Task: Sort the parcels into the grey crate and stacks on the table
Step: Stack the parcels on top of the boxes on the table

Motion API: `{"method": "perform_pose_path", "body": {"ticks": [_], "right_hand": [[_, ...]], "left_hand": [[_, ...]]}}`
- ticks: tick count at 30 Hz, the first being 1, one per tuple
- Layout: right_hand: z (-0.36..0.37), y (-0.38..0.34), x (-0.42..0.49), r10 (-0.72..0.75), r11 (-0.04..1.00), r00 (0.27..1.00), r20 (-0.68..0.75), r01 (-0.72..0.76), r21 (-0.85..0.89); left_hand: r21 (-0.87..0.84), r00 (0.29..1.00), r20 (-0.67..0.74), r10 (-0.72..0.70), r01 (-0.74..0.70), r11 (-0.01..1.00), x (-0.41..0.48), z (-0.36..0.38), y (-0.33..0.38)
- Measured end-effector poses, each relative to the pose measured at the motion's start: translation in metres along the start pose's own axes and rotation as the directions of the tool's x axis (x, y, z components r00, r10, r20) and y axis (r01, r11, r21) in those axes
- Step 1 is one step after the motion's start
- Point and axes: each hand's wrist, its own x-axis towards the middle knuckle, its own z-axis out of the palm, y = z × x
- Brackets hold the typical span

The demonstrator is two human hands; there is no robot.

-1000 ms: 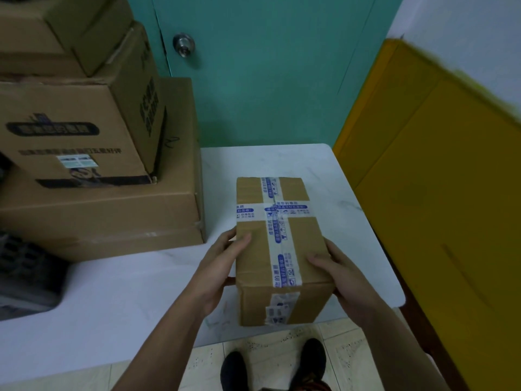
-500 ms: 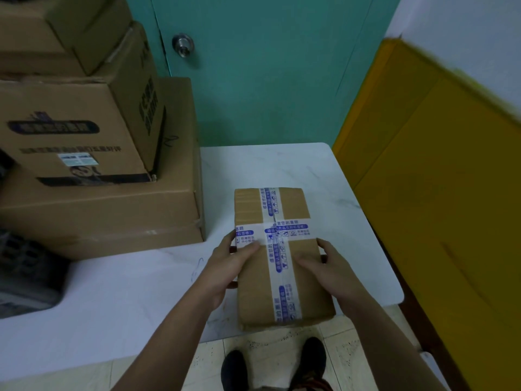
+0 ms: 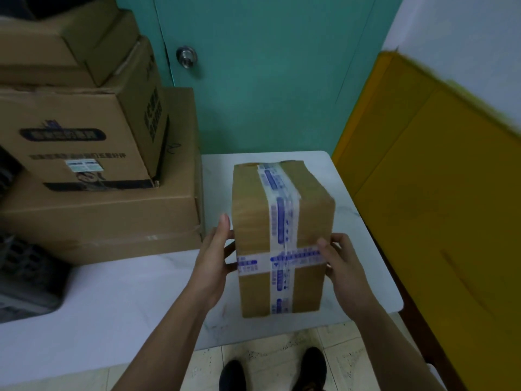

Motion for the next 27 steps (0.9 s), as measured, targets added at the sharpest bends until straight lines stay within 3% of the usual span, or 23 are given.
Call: {"method": "perform_pose_path", "body": {"ticks": [12,18,27], "right_hand": [[-0.004,0.012,-0.003,-0.019,0.978,0.999,0.039,0.010,0.210],[-0.013,0.004,-0.006,-0.007,0.969,1.000,-0.005,0.008,0.248],[-0.011,0.003,-0.008,0.015,0.980,1.000,-0.002,-0.015,0.198]], "left_hand": [[-0.046,0.993,0.089,0.079,-0.075,0.996,-0.011,-0.001,-0.005],[0.072,0.953,0.289,0.088,-0.113,0.991,-0.015,-0.004,-0.007],[0.091,0.967,0.242,0.084,-0.109,0.990,-0.015,0.004,-0.011]]}}
